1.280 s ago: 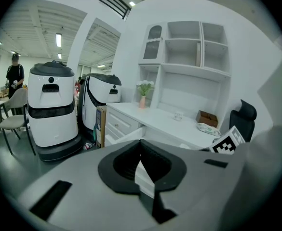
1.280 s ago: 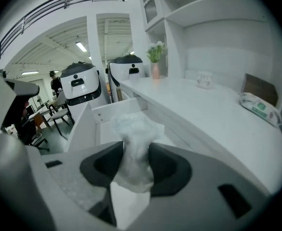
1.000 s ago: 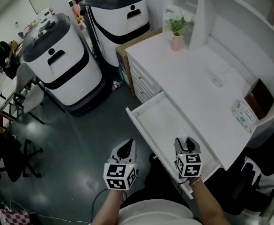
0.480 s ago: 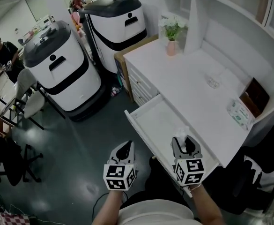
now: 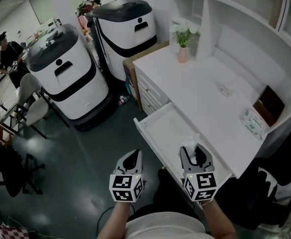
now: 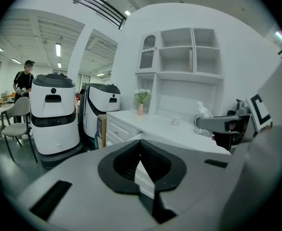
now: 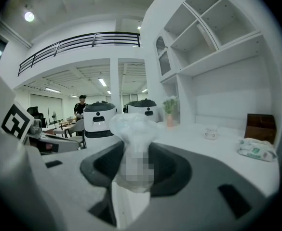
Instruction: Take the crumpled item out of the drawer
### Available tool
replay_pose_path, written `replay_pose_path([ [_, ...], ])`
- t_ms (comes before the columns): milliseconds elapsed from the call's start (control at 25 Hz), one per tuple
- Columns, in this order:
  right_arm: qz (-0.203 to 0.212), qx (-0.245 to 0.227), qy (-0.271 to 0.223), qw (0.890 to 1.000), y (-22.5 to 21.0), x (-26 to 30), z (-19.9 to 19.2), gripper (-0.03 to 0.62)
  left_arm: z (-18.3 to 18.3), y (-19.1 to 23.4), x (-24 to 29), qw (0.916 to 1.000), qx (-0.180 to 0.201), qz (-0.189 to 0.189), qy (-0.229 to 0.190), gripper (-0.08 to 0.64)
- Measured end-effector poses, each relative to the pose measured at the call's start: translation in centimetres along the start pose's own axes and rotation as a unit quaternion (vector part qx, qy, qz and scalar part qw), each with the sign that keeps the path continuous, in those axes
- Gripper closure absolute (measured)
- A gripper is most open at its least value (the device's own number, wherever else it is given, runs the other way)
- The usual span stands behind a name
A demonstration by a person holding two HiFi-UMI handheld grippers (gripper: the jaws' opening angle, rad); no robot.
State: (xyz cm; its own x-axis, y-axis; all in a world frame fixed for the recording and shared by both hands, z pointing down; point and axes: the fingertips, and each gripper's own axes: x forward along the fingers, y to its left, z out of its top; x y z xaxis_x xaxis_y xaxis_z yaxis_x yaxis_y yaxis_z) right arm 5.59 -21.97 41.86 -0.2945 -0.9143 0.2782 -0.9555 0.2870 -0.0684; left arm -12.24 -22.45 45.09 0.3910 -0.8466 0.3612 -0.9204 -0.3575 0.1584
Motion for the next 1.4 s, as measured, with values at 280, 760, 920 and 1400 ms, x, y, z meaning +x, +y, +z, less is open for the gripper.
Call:
replay_pose_path([
  [280,0.004,-0.005,-0.007,1.000,0.8,-0.4,0.9,0.425,0.3,0.5,-0.5,1.0000,-0.001,0.006,-0.007,0.568],
  [760,0.010,-0.003,-0.012,1.000,1.6,-1.0,1.6,0.431,0.9,0.6,-1.1,0.9999,0.003,0.008,-0.015,0.568],
  [920,0.011,-0.002,-0.014,1.000,2.0,-1.1,1.6,0.431,0.9,0.7,-1.4,0.9998,0.005,0.009,-0.017,0.568],
  [1400,0.011,0.008,-0.013,1.000,2.4,-1.4,1.6,0.431,0.9,1.1,-2.1,0.9997,0.006,0.012,-0.020,0.568],
])
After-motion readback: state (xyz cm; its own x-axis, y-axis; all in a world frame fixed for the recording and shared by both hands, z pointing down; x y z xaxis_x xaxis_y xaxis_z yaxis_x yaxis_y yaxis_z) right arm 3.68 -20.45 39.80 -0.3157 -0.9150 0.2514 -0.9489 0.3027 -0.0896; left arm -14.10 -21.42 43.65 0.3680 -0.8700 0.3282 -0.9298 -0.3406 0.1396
